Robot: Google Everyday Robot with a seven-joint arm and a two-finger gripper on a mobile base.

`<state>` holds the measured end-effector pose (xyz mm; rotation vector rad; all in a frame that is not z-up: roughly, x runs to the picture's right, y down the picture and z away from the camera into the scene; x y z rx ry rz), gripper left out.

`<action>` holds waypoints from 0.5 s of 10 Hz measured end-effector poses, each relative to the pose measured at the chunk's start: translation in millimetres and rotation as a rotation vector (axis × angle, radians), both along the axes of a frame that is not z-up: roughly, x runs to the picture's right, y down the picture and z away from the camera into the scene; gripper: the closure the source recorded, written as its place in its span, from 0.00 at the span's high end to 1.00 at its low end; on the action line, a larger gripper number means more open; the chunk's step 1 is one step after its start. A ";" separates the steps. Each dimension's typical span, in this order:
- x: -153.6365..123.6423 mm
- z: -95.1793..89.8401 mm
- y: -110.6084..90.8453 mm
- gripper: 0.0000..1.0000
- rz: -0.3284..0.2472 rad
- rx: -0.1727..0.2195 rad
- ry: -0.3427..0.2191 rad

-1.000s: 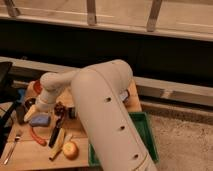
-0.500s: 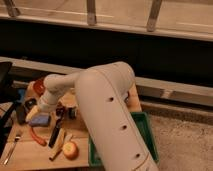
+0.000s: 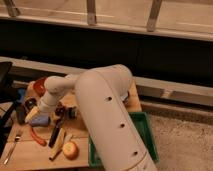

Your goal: Place sponge in paper cup

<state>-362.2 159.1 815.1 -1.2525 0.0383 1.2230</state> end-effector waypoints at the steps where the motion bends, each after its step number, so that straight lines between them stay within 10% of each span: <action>1: -4.3 2.0 2.2 0.80 -0.002 -0.004 -0.005; 5: -8.3 5.9 8.7 0.58 -0.029 -0.007 0.001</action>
